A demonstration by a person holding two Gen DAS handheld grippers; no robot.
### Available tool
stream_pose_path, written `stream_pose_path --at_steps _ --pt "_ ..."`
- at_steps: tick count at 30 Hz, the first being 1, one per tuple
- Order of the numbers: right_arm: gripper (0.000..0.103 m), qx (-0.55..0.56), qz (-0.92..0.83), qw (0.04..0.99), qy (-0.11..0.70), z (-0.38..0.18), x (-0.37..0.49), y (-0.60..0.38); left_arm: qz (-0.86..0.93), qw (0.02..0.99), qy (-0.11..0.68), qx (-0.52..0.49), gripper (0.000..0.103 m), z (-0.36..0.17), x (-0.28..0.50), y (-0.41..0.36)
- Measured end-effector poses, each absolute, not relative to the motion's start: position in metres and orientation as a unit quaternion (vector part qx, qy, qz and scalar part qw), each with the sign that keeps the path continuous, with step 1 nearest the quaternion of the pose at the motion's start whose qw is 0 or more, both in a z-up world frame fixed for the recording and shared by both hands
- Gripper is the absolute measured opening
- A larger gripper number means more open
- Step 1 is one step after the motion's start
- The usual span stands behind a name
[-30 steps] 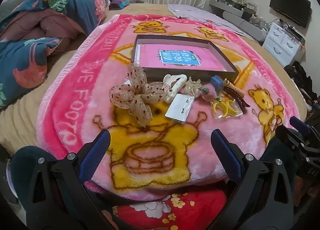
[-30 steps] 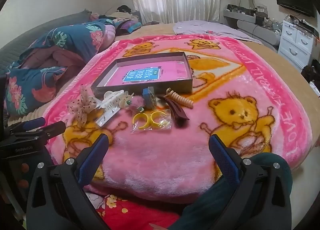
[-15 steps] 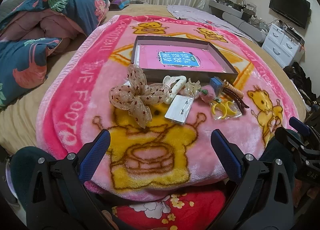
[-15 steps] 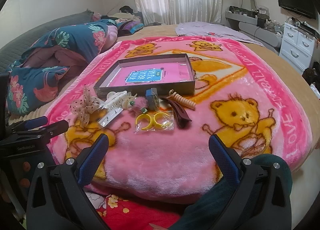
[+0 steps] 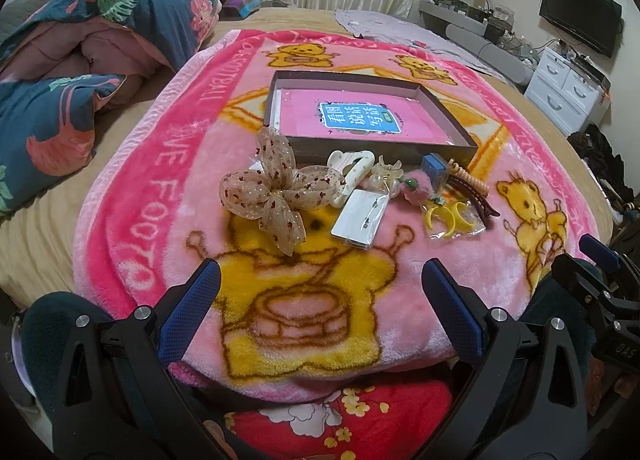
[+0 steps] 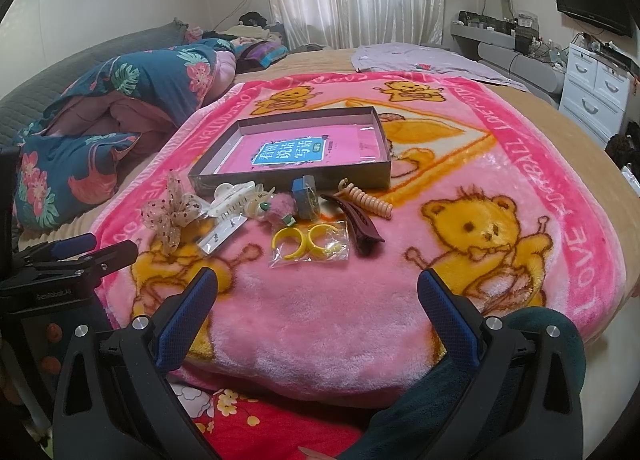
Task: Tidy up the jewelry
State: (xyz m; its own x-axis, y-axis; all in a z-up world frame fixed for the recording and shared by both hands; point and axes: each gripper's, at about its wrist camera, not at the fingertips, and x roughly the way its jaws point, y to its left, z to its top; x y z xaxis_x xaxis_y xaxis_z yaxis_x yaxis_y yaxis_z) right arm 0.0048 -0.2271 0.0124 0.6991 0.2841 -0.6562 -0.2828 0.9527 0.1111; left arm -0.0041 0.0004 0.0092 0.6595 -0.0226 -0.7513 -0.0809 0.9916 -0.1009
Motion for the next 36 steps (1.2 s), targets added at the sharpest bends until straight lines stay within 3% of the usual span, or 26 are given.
stream_pose_path --at_steps 36 --pt "0.099 0.008 0.149 0.923 0.355 0.017 0.008 -0.230 -0.001 0.909 0.411 -0.063 0.094 0.008 0.000 -0.010"
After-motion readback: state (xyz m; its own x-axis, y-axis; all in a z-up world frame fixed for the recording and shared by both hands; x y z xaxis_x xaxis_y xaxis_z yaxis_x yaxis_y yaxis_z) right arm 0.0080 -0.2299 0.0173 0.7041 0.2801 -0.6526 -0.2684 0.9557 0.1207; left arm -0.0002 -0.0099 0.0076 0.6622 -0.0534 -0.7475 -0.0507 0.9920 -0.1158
